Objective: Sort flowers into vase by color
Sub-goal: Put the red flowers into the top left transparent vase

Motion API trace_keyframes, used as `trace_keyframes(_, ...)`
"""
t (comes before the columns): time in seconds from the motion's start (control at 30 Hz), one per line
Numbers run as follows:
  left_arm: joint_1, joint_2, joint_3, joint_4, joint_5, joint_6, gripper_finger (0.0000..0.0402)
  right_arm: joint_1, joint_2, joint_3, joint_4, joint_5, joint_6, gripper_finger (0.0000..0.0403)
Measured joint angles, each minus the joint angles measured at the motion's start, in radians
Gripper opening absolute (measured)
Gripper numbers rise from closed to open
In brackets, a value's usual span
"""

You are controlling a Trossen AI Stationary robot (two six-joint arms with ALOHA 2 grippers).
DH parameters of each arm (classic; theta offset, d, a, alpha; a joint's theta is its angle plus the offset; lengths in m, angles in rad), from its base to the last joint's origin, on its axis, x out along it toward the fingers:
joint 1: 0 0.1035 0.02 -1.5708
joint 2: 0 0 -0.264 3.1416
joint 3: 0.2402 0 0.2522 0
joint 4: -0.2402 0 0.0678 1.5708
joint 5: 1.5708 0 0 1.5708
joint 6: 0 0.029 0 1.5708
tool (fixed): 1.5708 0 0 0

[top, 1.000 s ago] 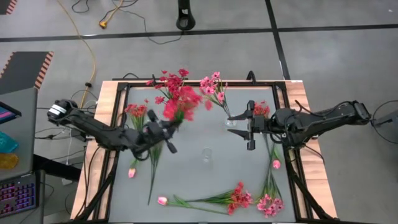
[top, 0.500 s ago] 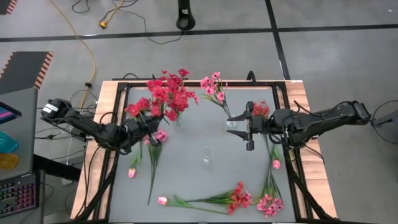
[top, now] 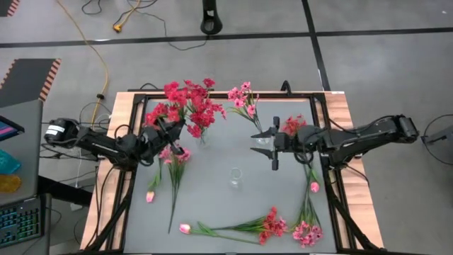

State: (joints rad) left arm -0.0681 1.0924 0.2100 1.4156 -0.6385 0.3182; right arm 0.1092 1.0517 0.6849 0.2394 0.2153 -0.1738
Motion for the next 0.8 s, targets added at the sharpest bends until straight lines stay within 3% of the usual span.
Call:
trace_keyframes(0.13, 0.074, 0.049, 0.000, 0.001, 0.082, -0.082, 0.0000, -0.001, 0.033, 0.000, 0.001, 0.000, 0.000, 0.0219)
trace_keyframes(0.27, 0.110, 0.092, 0.000, 0.027, 0.086, -0.104, 0.0000, -0.001, 0.051, 0.000, 0.003, 0.000, 0.001, 0.0219)
trace_keyframes(0.8, 0.117, 0.236, 0.002, 0.033, 0.103, -0.147, 0.0012, -0.007, 0.066, 0.000, 0.015, 0.000, 0.000, 0.0219)
